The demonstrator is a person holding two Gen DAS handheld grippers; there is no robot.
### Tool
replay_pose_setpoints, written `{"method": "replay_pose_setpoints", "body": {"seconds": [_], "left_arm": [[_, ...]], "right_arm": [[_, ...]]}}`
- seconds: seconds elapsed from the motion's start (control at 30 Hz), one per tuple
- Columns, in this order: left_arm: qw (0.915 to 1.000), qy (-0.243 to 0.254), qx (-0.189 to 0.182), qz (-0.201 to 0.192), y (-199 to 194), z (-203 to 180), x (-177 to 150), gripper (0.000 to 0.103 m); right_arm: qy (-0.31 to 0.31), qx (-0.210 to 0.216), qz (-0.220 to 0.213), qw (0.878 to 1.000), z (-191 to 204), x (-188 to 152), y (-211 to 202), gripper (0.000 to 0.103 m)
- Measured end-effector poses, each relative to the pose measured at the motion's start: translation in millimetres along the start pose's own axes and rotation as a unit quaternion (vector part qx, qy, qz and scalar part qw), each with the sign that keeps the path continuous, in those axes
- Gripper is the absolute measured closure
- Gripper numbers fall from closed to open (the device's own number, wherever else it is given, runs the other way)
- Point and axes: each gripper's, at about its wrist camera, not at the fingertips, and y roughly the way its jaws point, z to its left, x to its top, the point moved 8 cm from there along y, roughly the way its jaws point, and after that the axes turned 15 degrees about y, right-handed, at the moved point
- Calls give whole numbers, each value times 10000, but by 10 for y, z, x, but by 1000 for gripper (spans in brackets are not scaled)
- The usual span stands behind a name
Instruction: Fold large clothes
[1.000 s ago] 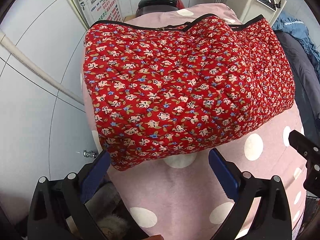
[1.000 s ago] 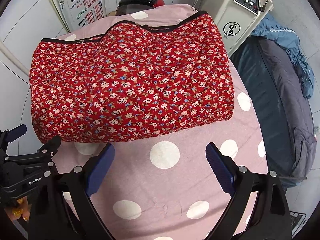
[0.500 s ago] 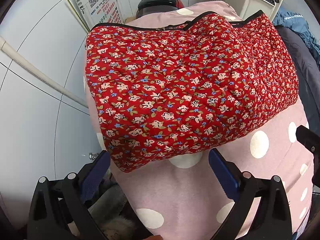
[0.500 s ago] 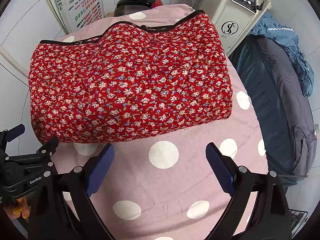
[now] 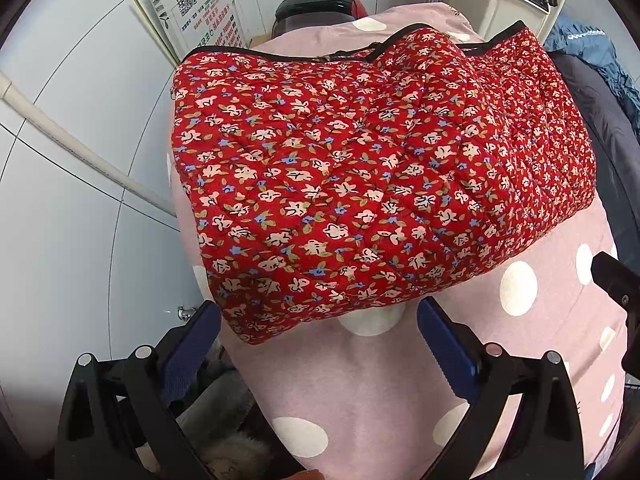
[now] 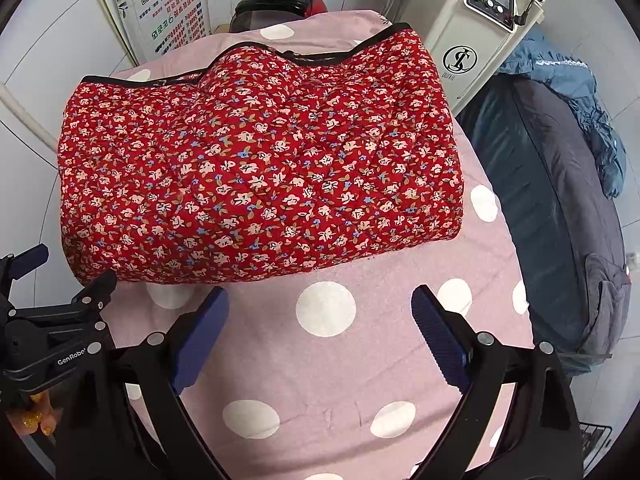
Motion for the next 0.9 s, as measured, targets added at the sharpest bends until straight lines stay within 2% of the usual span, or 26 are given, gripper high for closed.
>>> {"method": "replay_pose_setpoints", "body": {"seconds": [0.9], "left_arm": [[10000,33,-28,-42,-9,-12,3,6]], "right_arm": [[29,-16,3,10000,-2,-10,-5,12]]}}
